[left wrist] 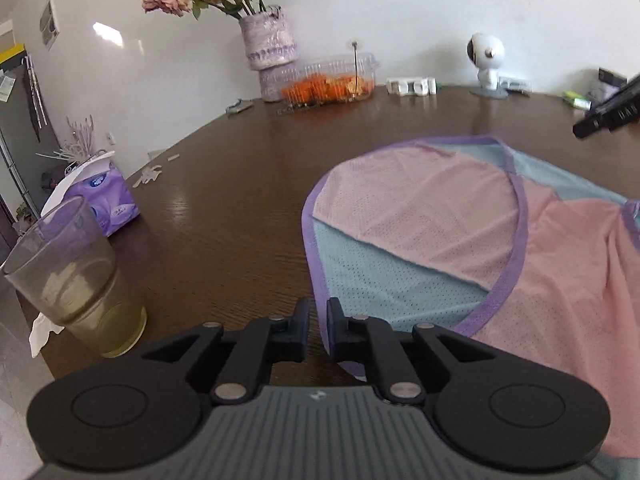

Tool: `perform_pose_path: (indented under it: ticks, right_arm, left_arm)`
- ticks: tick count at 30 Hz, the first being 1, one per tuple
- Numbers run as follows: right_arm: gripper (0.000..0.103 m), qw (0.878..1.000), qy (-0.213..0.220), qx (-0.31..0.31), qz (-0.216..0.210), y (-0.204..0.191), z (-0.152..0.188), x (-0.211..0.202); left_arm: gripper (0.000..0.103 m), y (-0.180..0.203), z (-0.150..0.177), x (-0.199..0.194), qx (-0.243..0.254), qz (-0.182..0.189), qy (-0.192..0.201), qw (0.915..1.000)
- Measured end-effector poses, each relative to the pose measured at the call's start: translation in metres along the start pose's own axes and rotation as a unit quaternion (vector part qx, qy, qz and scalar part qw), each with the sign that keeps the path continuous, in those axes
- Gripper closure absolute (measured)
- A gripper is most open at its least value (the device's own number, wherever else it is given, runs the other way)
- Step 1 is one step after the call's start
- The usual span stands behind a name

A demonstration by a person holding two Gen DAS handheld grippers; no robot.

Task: Fold clothes
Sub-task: 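Open both grippers and release the spread garment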

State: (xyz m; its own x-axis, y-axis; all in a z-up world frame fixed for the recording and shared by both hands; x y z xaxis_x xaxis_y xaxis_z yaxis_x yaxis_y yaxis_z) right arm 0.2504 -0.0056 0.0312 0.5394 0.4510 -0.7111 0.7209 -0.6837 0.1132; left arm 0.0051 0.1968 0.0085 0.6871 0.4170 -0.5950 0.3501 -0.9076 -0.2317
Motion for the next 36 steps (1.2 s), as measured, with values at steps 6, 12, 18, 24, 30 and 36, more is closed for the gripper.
perform_pose_path:
  ticks: [6,12,18,24,30,36]
  right_arm:
    - [0.062,0.998,-0.028,0.037,-0.038,-0.019,0.09,-0.09]
    - [0.062,0.994,-0.049,0.073,0.06,-0.037,0.165,-0.127]
    - [0.095,0.986,-0.031,0.149,0.065,-0.013,0.189,-0.133]
    - [0.095,0.962,-0.035,0.198,0.187,0.087,0.21,-0.15]
    - [0.086,0.959,0.037,0.218,0.178,0.08,0.194,-0.195]
    - [0.075,0.99,-0.008,0.139,0.036,-0.031,0.204,-0.163]
  left_arm:
    - [0.063,0.013,-0.018,-0.015,0.003,0.165,0.053,0.9849]
    - [0.062,0.021,-0.014,0.017,0.018,0.19,0.005,0.9817]
    - [0.063,0.021,-0.001,0.028,0.028,0.182,-0.023,0.9825]
    - [0.059,0.045,0.011,0.005,0.053,0.203,-0.018,0.9775]
    - [0.053,0.063,0.017,-0.014,0.068,0.253,-0.026,0.9646]
    - [0.049,0.042,0.011,-0.009,0.065,0.247,-0.019,0.9668]
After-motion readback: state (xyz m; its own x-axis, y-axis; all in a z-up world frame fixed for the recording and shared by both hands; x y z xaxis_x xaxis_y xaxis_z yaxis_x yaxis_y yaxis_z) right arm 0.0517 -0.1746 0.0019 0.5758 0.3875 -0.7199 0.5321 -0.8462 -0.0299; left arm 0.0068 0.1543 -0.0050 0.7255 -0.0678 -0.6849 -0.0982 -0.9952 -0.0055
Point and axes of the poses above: each gripper's, at about its wrist camera, not at the fingertips, and x roughly the way its jaws point, y to its right, z to its underside, the point moved 5 cm from there along x, roughly the way its jaws point, and after that the axes turned 3 degrees about x, right-handed, at the moved point
